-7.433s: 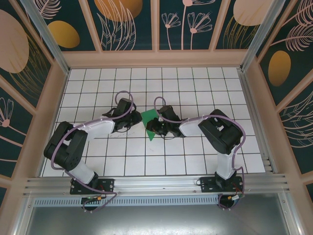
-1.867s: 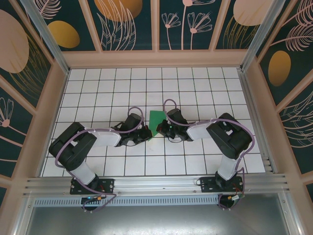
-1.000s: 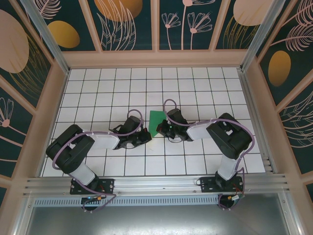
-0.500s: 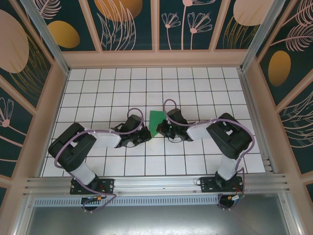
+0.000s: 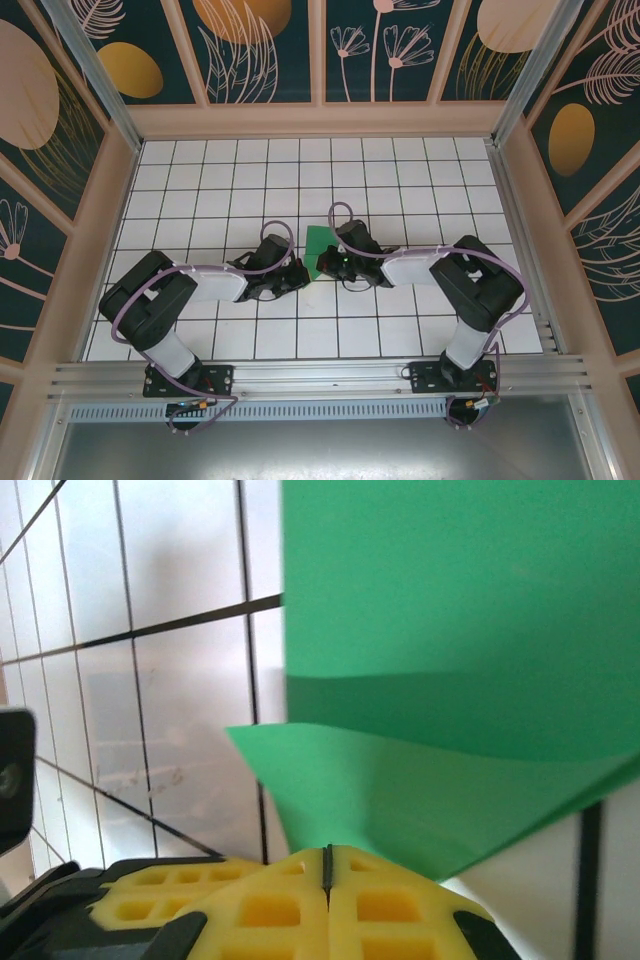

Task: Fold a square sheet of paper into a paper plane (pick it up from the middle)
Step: Third fold the triangle at the center of the table.

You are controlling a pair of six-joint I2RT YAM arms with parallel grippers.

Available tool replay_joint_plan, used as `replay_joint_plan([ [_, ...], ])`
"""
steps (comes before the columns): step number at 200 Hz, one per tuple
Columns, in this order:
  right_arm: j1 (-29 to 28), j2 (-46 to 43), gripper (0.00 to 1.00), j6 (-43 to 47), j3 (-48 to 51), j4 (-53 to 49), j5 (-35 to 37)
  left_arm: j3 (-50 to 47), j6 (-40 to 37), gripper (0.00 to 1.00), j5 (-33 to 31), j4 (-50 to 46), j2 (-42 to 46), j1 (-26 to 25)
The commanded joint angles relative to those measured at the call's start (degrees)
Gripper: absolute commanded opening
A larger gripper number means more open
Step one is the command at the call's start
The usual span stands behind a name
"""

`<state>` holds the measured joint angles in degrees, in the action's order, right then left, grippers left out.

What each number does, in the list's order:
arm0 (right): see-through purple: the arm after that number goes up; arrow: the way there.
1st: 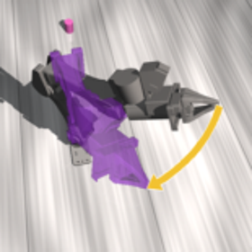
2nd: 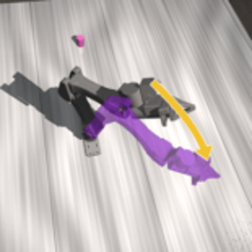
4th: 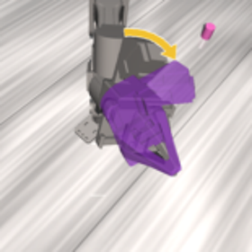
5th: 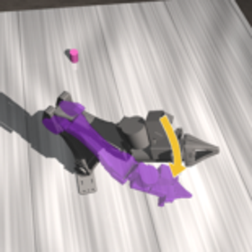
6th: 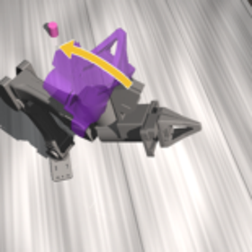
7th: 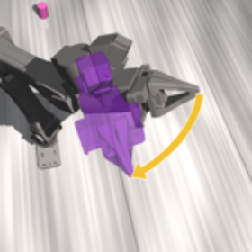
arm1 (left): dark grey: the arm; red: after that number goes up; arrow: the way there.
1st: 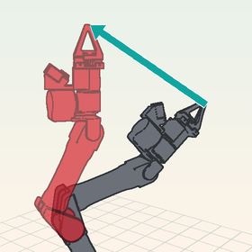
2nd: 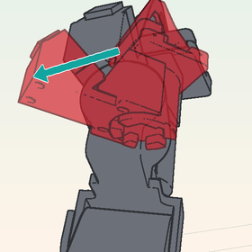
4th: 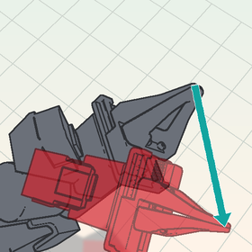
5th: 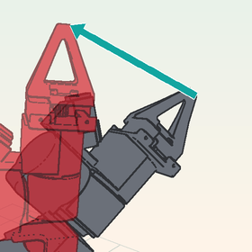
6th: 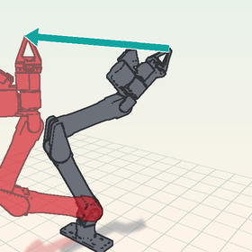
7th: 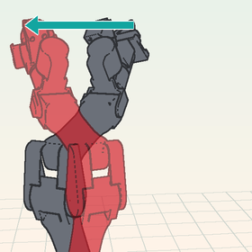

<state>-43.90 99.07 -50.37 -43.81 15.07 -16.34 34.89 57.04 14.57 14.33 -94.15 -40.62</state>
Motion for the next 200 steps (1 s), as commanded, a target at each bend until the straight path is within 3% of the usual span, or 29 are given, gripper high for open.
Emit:
replay_joint_plan([
  [1,-1.2,0.4,0.00,1.9,-2.0,-2.1,0.6,-0.9,-1.8,0.00,-0.4,-5.7,-2.2,-0.2],
  [90,-0.3,4.6,0.00,3.3,-3.4,-5.6,3.1,-2.8,-2.4,0.00,-1.4,-8.6,-2.6,-0.3],
  [163,12.0,-0.7,0.00,9.2,0.6,-8.1,5.6,-5.0,-4.2,0.00,-3.1,-12.2,-3.7,-0.3],
  [200,12.2,-7.7,0.00,9.7,0.5,-9.5,7.2,-2.4,-8.2,0.00,-4.5,-12.6,-3.7,-0.2],
])
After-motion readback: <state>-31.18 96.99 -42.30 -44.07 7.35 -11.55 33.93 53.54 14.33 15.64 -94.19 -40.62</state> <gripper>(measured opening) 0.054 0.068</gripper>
